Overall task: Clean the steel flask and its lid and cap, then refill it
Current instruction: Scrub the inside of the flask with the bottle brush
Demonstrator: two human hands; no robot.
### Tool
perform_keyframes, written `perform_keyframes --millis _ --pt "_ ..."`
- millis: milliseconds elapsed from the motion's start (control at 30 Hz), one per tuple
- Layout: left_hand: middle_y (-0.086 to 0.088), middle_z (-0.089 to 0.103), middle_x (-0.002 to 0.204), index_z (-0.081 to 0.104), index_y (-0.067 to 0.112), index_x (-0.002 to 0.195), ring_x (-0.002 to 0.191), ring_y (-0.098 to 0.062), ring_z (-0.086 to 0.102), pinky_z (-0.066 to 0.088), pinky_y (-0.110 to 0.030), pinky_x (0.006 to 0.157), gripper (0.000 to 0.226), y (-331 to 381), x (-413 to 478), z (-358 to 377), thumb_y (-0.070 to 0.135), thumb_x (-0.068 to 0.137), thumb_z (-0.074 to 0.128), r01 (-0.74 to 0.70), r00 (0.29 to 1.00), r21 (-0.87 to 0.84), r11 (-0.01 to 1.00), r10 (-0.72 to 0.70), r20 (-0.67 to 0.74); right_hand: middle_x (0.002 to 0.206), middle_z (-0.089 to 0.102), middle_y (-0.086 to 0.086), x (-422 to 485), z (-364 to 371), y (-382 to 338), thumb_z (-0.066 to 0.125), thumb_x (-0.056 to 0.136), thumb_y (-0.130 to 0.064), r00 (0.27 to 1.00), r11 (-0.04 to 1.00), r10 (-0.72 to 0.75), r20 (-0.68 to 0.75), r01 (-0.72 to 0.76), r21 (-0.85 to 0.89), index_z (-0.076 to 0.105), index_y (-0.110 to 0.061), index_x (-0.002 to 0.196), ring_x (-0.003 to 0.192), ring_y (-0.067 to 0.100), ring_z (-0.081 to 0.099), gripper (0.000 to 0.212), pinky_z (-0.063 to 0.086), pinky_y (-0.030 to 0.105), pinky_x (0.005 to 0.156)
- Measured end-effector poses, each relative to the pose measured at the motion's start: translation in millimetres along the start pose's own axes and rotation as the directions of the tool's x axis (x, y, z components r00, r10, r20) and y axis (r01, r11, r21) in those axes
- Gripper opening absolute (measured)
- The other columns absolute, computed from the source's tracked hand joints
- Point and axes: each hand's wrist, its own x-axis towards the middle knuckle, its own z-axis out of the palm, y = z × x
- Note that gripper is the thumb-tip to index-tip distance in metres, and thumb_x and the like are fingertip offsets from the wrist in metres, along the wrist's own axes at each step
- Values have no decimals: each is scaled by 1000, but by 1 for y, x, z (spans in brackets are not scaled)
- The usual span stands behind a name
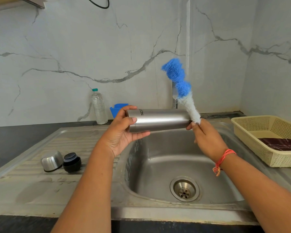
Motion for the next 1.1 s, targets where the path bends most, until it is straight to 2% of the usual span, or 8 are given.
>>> perform_keyframes --millis 133,300,400,500,667,867,1033,1100 --pt "-20 51 151 59 17 125 132 -37 59 61 -45 81 44 -5 3 3 24 86 79 -5 993 -6 1000 4 -120 93 55 -8 0 0 -5 38 108 -31 1000 1000 -18 -23 19 16 62 -25 96 68 14 61 27 39 21 60" --pt "-13 73 125 66 19 127 108 -28 74 61 -42 76 57 -5 6 12 55 84 73 9 964 -91 996 -33 -264 108 54 -12 2 3 -3 39 107 -28 996 995 -83 -20 82 -53 63 -27 94 79 14 59 27 43 30 72" --pt "-14 74 121 65 17 130 103 -29 76 63 -43 77 57 -7 7 13 49 85 77 10 948 -152 988 -58 -313 105 54 -11 2 3 -2 38 107 -28 997 994 -74 -14 73 -79 62 -27 94 79 14 59 28 42 30 69" --pt "-18 73 119 65 13 123 101 -34 76 63 -52 82 37 -10 8 12 30 93 75 44 945 -204 978 -107 -308 95 55 -10 3 2 -2 37 107 -28 998 994 -51 -34 47 -96 62 -26 95 78 16 59 28 42 31 66" --pt "-19 65 136 62 16 134 118 -43 67 59 -62 85 41 -12 12 9 22 93 62 64 951 -264 962 -139 -276 86 60 -9 5 1 2 37 107 -29 1000 991 -26 -7 24 -131 61 -30 94 75 18 62 26 43 31 63" --pt "-13 72 124 61 19 133 107 -32 74 63 -49 78 58 -14 11 14 59 92 68 92 932 -103 990 -122 -341 97 63 -12 2 4 -3 37 107 -30 998 983 -54 31 59 -175 58 -33 96 70 17 64 24 52 35 70" --pt "-9 70 107 62 19 113 94 -24 73 63 -38 66 28 -15 15 17 44 103 56 55 896 22 998 -40 -442 94 63 -5 3 7 -7 37 106 -30 998 978 -31 60 43 -204 60 -28 98 72 21 64 24 50 36 69" --pt "-10 68 105 61 17 118 91 -25 71 62 -38 63 28 -13 17 15 39 102 54 18 877 15 1000 -9 -481 91 62 3 2 11 -10 39 106 -31 996 962 -13 86 36 -272 63 -21 103 75 24 61 27 47 37 66"
